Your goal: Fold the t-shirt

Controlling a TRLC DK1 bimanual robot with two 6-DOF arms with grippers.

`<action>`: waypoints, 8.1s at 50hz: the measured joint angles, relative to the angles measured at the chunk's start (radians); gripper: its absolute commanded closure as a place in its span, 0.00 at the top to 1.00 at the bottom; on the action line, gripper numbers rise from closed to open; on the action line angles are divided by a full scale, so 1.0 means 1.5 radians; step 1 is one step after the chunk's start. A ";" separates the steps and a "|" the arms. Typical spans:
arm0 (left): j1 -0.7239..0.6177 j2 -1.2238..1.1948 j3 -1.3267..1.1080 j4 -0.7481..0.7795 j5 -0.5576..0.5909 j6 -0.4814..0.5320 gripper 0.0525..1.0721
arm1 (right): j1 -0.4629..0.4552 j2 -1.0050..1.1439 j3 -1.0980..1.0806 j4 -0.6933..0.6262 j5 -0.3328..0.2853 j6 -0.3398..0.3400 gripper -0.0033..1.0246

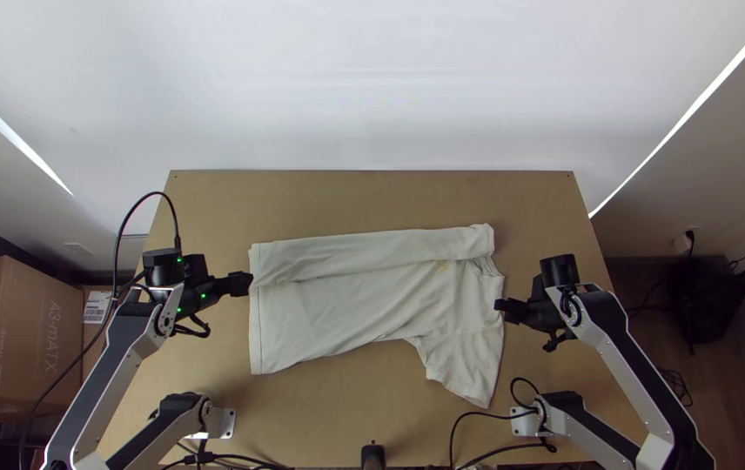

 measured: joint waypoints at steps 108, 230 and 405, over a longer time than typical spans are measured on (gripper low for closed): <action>-0.263 0.258 0.087 -0.490 -0.128 0.188 0.94 | 0.044 0.086 -0.069 0.070 -0.026 -0.002 0.03; -0.111 0.319 0.262 -0.313 -0.143 0.225 0.03 | 0.039 0.138 0.159 0.081 -0.035 -0.110 0.02; 0.028 0.509 0.214 0.071 0.234 0.003 0.85 | -0.142 0.213 0.499 0.127 -0.596 0.229 0.96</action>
